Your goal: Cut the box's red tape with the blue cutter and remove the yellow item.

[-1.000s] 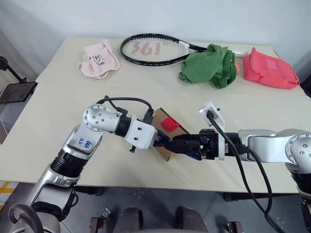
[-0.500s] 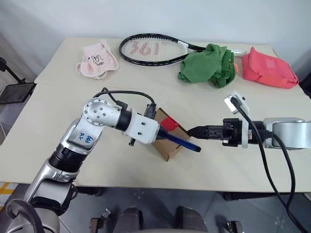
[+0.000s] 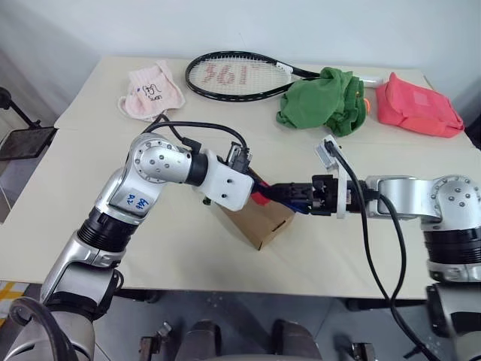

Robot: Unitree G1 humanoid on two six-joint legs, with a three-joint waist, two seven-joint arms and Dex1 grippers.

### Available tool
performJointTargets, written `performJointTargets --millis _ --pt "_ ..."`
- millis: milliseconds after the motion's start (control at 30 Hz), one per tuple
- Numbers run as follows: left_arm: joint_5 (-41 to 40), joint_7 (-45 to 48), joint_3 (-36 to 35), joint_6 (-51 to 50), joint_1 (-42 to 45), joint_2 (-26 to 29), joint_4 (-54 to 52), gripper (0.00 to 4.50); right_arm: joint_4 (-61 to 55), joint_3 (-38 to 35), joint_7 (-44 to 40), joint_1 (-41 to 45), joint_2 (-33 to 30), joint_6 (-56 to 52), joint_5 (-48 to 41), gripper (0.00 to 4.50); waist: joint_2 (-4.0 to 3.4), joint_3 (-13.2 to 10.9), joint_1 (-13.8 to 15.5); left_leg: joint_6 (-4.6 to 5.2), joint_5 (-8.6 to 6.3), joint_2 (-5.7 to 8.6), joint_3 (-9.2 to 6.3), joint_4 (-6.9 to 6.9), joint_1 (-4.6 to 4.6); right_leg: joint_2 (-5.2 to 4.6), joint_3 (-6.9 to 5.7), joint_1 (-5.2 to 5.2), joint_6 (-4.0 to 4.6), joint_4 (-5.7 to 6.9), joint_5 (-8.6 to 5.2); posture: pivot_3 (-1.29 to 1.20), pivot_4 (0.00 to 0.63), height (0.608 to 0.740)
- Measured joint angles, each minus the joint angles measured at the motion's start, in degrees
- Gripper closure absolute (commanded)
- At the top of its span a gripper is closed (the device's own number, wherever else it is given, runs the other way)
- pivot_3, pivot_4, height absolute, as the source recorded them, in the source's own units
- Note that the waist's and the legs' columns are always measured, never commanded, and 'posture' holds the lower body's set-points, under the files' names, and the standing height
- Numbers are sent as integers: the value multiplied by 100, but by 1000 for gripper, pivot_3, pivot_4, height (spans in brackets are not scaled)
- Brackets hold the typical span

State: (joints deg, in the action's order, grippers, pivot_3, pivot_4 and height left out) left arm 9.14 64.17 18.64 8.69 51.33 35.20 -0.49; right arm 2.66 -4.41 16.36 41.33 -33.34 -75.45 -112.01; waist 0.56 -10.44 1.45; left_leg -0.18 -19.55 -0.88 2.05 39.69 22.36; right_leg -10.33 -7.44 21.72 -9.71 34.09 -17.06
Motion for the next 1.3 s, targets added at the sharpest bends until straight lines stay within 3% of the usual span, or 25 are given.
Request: performJointTargets --millis 233,533,667,767,967,1100,1300 --pt "56 60 -221 -102 -18 190 46 4029 -559 -863 1854 -244 1308 422 -6 140 -2 0 -28 -4 1 0 3 -20 3 -1 -2 29 -1 21 1 0 150 740" --pt "115 162 -299 -318 -18 191 -130 4029 -1185 -1171 3077 -443 1986 827 -19 140 -4 1 -87 -9 3 0 22 -40 5 -7 5 76 -1 70 0 0 150 740" --pt "150 169 -284 -253 -37 180 -125 4029 -1219 -1178 3079 -443 1936 801 -11 140 -5 1 -152 -9 3 1 23 -41 5 -8 7 77 -1 71 0 0 150 740" --pt "110 195 -211 -71 -70 117 -155 4029 -804 -944 2042 -387 1090 256 -17 140 -5 1 -138 -7 3 6 25 -40 6 -13 8 75 -1 69 1 0 150 740" --pt "-4 200 -53 369 -241 148 -176 4029 709 370 -1519 236 -1922 -1380 14 140 -7 0 -130 -1 1 1 32 -50 4 -12 2 76 3 56 -1 0 150 740" --pt "7 161 -38 521 -240 159 -2 4029 1075 1405 -2805 736 -2454 -1633 11 140 -7 0 -188 -2 1 1 49 -44 2 -16 8 78 5 53 -1 0 150 740" --pt "7 145 -17 525 -242 158 2 4029 1476 2307 -3443 1449 -2543 -1659 11 140 -6 0 -100 -1 0 2 36 -5 28 -20 -4 78 3 57 0 0 150 740"
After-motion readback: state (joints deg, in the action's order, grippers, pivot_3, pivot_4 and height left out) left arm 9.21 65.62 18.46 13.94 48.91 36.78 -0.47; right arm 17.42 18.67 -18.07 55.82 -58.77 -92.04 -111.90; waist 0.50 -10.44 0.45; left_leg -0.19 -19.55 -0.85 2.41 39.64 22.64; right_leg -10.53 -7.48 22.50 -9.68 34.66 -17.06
